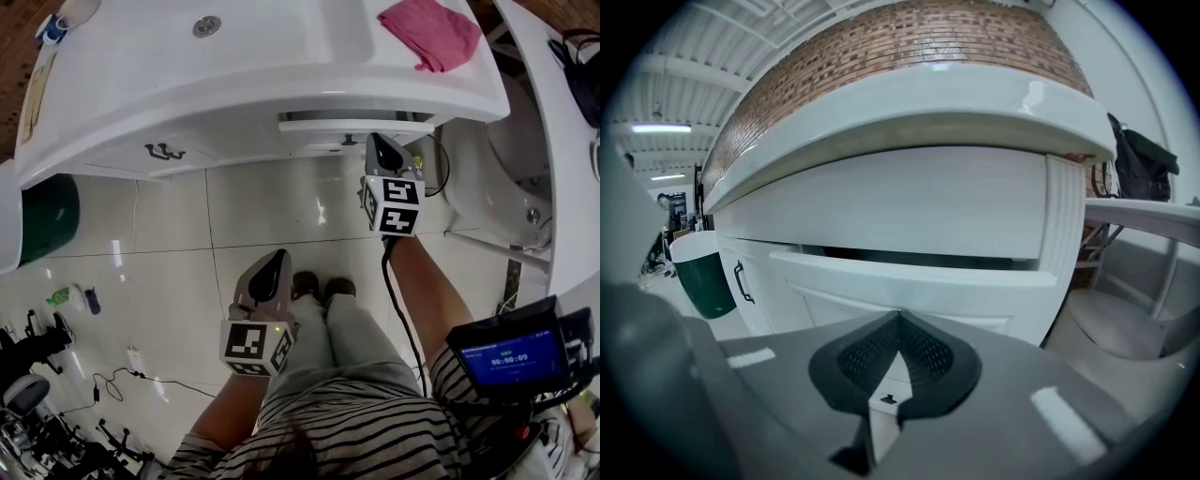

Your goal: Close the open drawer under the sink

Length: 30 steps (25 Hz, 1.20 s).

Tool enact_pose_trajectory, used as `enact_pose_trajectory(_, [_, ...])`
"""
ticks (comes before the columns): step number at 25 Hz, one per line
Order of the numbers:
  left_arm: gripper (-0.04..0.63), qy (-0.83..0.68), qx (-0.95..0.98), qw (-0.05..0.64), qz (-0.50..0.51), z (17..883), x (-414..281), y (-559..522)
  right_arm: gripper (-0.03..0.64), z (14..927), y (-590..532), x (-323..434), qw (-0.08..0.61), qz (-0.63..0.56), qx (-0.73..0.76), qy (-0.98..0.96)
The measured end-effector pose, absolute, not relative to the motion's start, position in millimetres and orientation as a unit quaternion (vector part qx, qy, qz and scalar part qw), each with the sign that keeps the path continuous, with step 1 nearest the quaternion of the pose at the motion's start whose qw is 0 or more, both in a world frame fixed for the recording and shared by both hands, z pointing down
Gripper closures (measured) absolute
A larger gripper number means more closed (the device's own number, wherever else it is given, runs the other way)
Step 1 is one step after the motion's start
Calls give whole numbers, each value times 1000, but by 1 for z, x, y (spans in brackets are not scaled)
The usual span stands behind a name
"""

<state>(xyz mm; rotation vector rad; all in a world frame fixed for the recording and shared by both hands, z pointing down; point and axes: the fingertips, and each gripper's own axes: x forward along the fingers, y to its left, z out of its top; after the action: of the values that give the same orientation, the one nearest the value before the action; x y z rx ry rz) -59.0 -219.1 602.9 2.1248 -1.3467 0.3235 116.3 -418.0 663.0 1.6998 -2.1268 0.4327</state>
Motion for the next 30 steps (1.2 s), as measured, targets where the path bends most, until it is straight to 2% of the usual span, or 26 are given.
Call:
enact_pose_trajectory(18, [583,-514,797,294,119,603,-70,-229,617,664,-447,114,181,160,614,-751])
enact_pose_trajectory(26, [583,-525,792,287,121,597,-77,-225,615,663,-449,115,152,173,622,-748])
enact_pose_trajectory(30, [583,-532,789,284,122,593,-80,-218,617,662,-447,115,173,163,617,-750])
